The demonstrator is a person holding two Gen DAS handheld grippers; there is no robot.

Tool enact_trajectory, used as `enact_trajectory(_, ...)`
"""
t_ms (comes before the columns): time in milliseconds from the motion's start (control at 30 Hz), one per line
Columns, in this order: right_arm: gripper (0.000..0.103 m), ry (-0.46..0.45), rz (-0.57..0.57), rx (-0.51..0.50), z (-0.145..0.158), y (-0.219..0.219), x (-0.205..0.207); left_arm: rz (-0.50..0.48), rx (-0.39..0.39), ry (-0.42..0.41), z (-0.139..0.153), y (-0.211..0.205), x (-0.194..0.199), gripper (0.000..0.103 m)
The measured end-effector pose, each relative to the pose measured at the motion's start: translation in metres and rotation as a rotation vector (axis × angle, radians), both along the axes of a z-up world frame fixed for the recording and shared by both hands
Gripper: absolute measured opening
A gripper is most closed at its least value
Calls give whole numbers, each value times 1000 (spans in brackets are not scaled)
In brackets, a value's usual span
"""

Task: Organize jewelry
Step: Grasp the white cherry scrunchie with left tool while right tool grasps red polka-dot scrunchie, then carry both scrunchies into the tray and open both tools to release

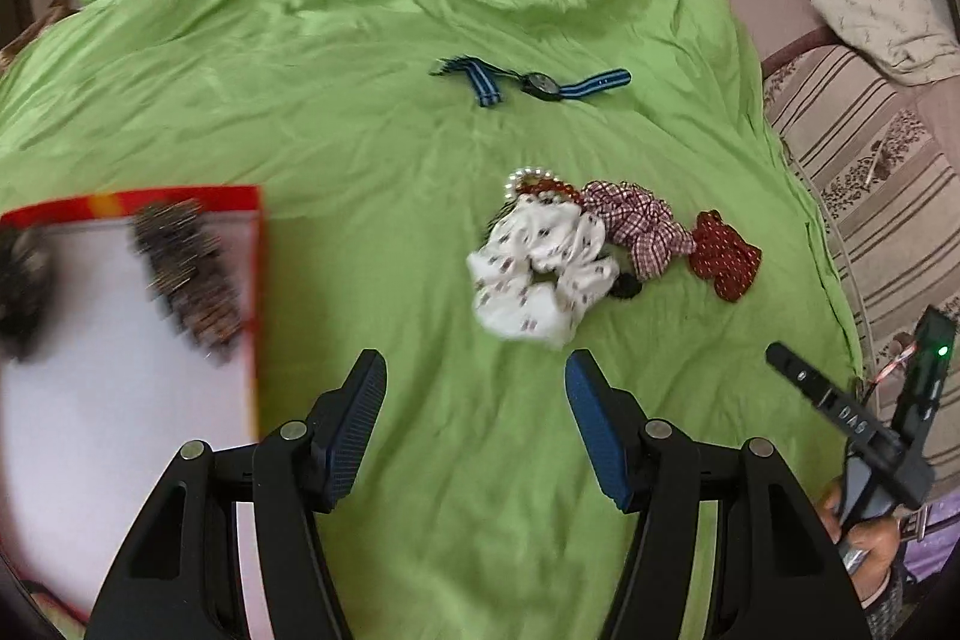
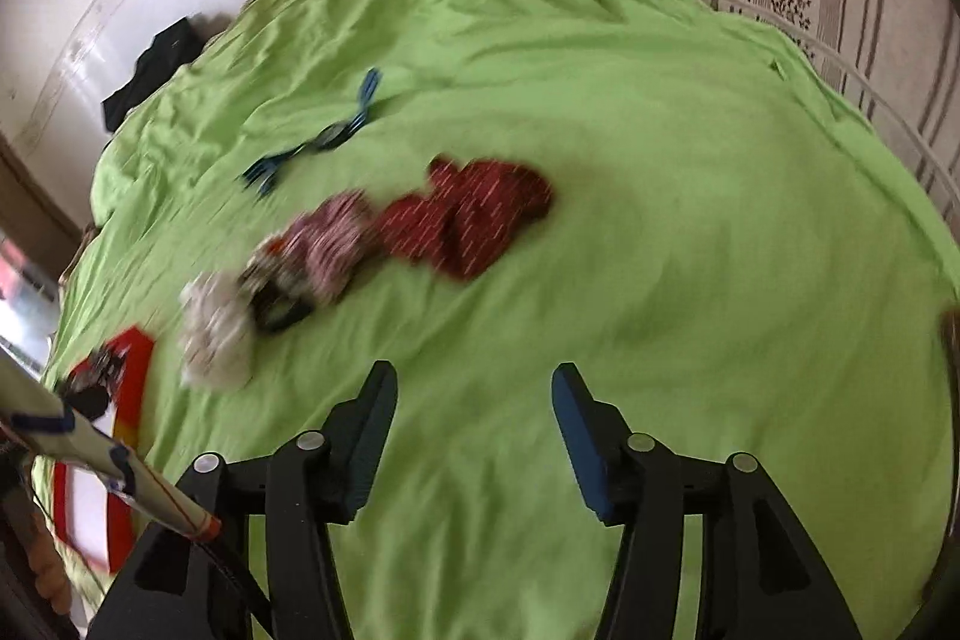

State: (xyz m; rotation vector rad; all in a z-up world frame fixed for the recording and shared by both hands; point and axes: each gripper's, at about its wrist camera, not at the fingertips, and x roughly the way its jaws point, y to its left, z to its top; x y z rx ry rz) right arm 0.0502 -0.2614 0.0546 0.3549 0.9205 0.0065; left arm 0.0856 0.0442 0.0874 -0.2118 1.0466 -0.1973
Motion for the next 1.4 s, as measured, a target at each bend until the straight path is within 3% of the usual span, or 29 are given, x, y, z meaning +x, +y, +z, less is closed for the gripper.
enact_trajectory(167,69,-10,-29,5,-1,-16,37,-8,0,22,-21,-16,37,61)
enact_trajectory(533,69,27,-43,15,-19,-16,85,-61,7,71,-52,-39,69,61)
enact_trajectory(567,64,30,-43,9,-20,-15,86,-70,16,72,-53,-41,70,59)
enact_trajectory(600,55,33,-43,1,-21,-14,87,-83,27,75,-54,-43,70,38)
enact_trajectory(633,28,41,-40,2,-22,-14,88,-91,38,89,-55,-45,70,10)
enact_trajectory(667,11,55,-29,17,-24,-14,89,-90,34,105,-56,-45,70,9)
enact_trajectory(1100,7,0,-26,87,14,-7,34,-114,-78,-14,15,-29,-2,8)
enact_trajectory(1400,7,-45,45,102,49,23,-13,-7,-143,-43,36,29,-67,8)
